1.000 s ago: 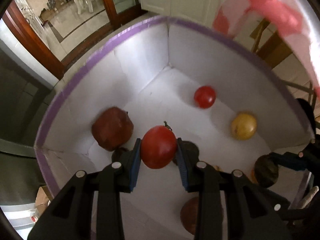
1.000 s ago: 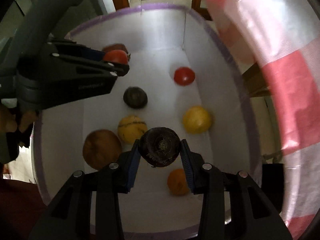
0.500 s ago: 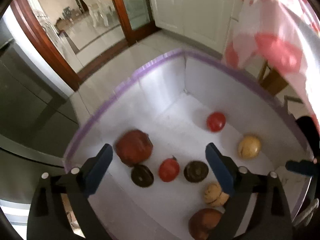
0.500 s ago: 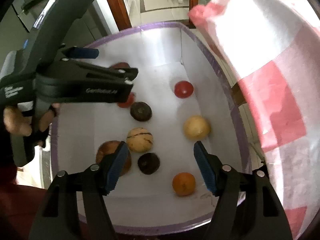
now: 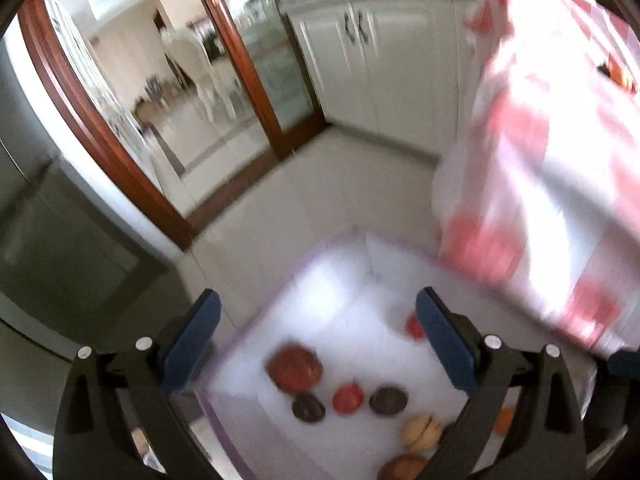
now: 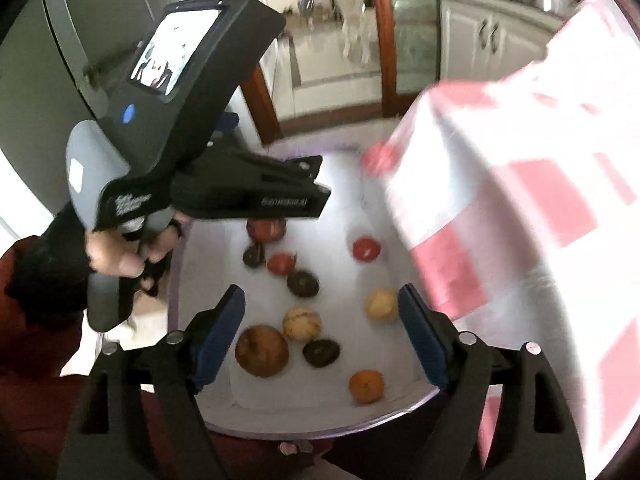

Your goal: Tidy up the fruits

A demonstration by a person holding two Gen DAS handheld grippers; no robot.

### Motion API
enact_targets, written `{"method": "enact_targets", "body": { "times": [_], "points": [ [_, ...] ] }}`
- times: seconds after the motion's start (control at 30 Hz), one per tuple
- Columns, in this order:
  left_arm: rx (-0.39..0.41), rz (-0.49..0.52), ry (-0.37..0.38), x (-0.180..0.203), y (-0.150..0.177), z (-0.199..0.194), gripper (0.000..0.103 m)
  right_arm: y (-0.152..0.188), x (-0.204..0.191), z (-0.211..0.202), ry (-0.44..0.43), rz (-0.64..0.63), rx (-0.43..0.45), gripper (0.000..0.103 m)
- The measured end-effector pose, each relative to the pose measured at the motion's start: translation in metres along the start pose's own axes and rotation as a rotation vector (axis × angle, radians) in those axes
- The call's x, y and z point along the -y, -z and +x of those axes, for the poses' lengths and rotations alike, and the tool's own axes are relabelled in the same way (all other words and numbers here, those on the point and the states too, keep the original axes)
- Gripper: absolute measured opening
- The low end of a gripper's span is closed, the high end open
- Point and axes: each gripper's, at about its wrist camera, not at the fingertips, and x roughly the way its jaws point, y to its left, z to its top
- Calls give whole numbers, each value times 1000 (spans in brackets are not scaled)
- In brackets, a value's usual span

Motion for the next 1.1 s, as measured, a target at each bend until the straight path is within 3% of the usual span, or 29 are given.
{"method": "enact_targets", "body": {
  "times": [0.17, 0.27, 0.37, 0.43, 0.57, 0.67, 0.87, 1.03, 1.1],
  "points": [
    [131, 24, 90, 34, -62, -51, 101, -3, 36, -70, 95, 69, 180, 84],
    [161, 83, 229, 84, -94, -72, 101, 6, 72, -104, 212, 136, 249, 87],
    [158, 157, 371, 144, -117, -78, 101, 21, 123, -128, 350, 247, 262, 87],
    [152, 198, 444, 190, -131, -75, 101, 30, 160, -147, 397, 347, 271, 87],
    [82, 226, 575, 283, -156, -51, 101, 50, 241, -171, 524, 515, 265, 87],
    [79, 223, 616, 335, -173, -42, 101, 65, 305, -185, 622, 633, 258, 87],
    [79, 193, 664, 400, -215, -24, 101, 71, 409, -180, 721, 742, 217, 87],
    [-10, 116, 734, 411, -229, 0, 101, 47, 479, -168, 767, 738, 175, 87],
    [26, 96, 746, 403, -225, -4, 101, 34, 505, -158, 764, 720, 152, 86]
  ]
}}
